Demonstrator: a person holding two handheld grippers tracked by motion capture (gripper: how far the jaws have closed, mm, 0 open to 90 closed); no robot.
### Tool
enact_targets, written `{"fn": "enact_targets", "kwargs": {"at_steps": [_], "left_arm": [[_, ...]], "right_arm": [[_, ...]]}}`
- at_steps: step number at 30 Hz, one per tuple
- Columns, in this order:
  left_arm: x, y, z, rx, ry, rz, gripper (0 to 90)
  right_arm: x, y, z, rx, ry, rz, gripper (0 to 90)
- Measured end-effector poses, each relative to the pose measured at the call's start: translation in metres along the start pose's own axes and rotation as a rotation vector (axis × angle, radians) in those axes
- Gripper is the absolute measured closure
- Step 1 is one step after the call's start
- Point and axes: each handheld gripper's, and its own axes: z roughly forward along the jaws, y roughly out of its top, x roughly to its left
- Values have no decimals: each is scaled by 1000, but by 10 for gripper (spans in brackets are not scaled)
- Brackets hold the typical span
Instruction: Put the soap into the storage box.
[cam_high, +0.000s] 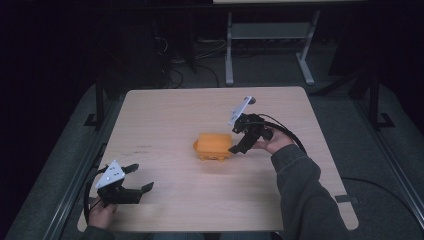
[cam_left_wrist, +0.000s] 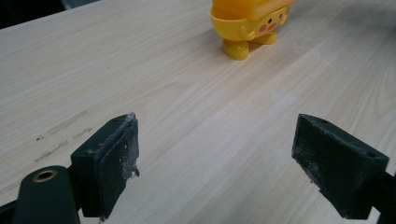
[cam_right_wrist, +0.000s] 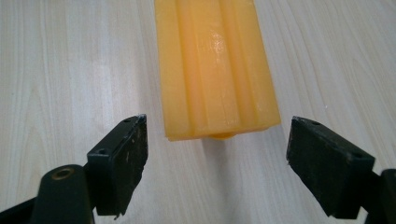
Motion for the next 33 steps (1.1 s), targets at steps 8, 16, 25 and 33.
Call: {"fn": "enact_targets", "kwargs": {"at_steps": [8, 16, 25, 33], "left_arm": [[0, 0, 0, 1, -1, 0, 143], [0, 0, 1, 4, -2, 7, 143], [-1, 0, 1, 6, -2, 5, 143], [-1, 0, 2, 9, -2, 2, 143]], "right_arm": [[1, -3, -3, 8, 4, 17, 202], [4, -9, -8, 10, -4, 31, 208], [7, -20, -10, 21, -5, 50, 205], [11, -27, -22, -16, -19, 61, 208]]}}
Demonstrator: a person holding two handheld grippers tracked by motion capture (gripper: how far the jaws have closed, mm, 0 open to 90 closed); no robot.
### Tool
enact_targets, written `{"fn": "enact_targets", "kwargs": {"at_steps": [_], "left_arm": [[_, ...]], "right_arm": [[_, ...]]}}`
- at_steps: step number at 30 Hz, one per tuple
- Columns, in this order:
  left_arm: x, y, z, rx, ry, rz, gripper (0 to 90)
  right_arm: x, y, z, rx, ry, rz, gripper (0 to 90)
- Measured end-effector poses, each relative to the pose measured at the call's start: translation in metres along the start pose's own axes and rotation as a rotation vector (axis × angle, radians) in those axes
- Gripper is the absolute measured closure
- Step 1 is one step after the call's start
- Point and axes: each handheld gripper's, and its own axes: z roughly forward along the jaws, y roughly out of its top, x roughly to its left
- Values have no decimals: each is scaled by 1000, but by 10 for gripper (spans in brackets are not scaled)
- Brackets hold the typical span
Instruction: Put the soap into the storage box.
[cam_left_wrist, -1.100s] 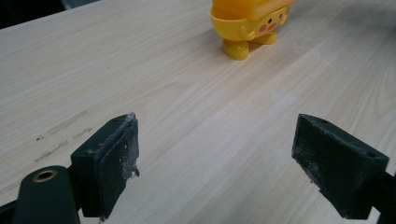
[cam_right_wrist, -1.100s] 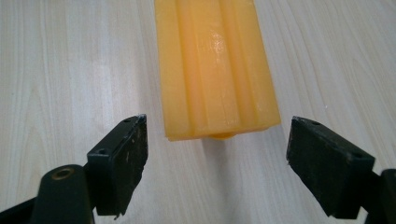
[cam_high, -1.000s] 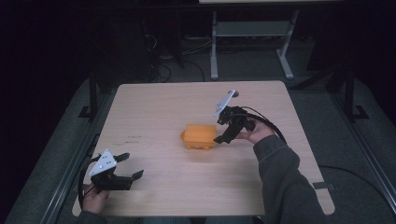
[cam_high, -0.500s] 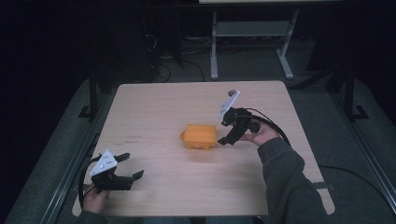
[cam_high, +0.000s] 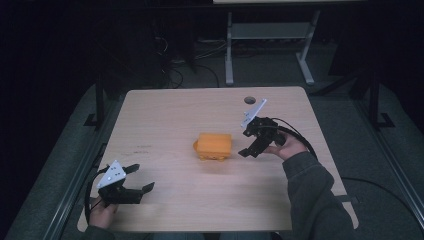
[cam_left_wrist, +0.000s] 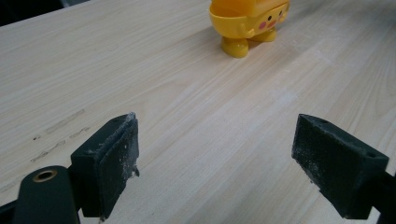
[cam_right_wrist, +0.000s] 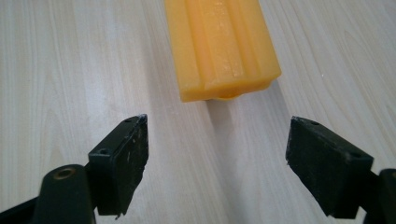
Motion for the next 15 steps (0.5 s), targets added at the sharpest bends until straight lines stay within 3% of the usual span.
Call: {"fn": "enact_targets", "kwargs": {"at_steps": [8, 15], "left_arm": [[1, -1, -1, 2, 3, -3, 143], [1, -1, -1, 2, 5, -4, 143]], "right_arm": [[4, -10, 1, 20, 4, 18, 201], [6, -20, 2, 6, 2, 33, 205]]}}
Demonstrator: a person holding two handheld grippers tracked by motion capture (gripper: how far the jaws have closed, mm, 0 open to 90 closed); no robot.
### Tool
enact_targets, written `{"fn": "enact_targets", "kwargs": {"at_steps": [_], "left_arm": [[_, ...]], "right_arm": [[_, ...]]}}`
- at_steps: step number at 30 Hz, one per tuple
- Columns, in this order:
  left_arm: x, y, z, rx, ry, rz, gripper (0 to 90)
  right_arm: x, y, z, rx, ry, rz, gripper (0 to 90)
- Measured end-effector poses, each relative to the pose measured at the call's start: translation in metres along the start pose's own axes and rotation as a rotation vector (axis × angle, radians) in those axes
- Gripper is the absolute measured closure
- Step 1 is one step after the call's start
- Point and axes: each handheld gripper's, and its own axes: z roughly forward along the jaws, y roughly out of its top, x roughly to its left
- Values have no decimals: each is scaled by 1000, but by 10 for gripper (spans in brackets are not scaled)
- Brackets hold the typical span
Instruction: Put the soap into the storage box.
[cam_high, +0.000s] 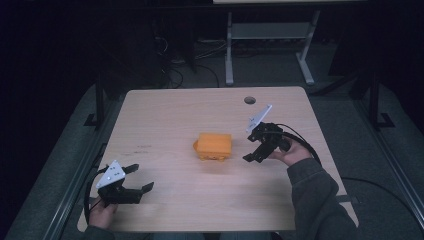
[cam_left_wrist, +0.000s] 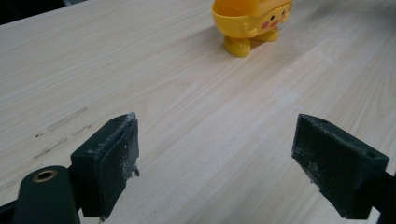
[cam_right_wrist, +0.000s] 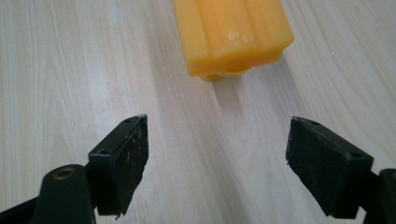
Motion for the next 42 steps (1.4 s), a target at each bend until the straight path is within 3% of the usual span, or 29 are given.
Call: {"fn": "enact_targets", "kwargs": {"at_steps": [3, 21, 34, 42], "left_arm": [[0, 0, 0, -1, -1, -1, 143], [-1, -1, 1, 4, 1, -3, 143], [-2, -1, 2, 7, 1, -6, 143], [-2, -1, 3, 12, 1, 0, 143]], "right_arm": [[0, -4, 1, 16, 7, 7, 203], [6, -36, -9, -9, -9, 66, 204], [16, -56, -16, -19, -52, 88, 209], [21, -74, -17, -23, -56, 128, 205]]}}
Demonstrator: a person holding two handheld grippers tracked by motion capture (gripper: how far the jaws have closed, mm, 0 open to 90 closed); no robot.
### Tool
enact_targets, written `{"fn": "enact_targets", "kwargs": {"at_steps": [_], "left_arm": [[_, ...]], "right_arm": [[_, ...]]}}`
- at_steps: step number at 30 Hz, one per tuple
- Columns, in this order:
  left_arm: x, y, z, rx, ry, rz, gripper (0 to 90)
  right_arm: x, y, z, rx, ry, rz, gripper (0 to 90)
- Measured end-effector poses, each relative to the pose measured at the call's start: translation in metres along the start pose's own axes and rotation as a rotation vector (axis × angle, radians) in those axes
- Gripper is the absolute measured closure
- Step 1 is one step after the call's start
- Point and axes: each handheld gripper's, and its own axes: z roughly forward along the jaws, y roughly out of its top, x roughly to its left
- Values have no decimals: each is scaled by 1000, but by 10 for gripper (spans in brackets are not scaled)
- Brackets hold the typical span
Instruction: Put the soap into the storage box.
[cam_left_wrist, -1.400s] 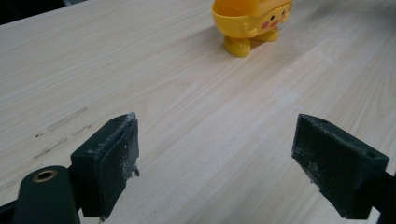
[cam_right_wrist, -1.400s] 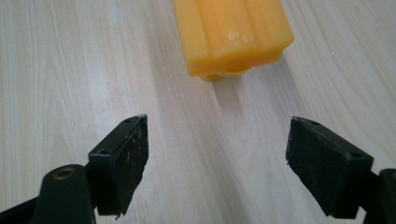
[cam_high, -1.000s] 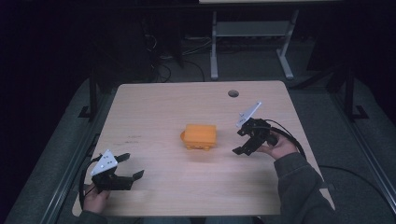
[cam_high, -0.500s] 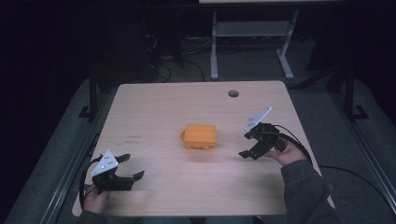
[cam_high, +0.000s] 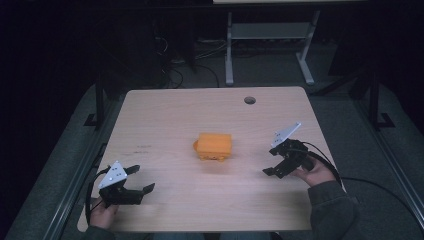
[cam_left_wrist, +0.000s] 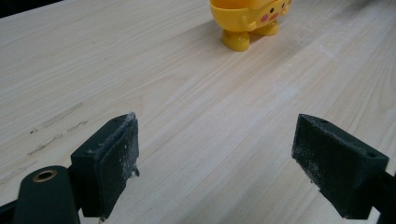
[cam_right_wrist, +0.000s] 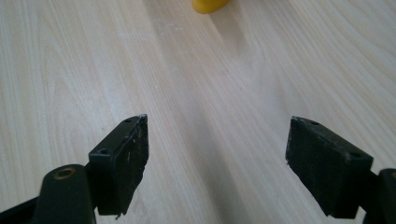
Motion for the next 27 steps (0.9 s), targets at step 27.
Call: {"fn": "enact_targets", "kwargs": {"at_steps": [27], "left_arm": [[-2, -1, 3, 12, -3, 6, 143]], "right_arm": [[17, -63, -2, -7, -18, 113, 199]]}}
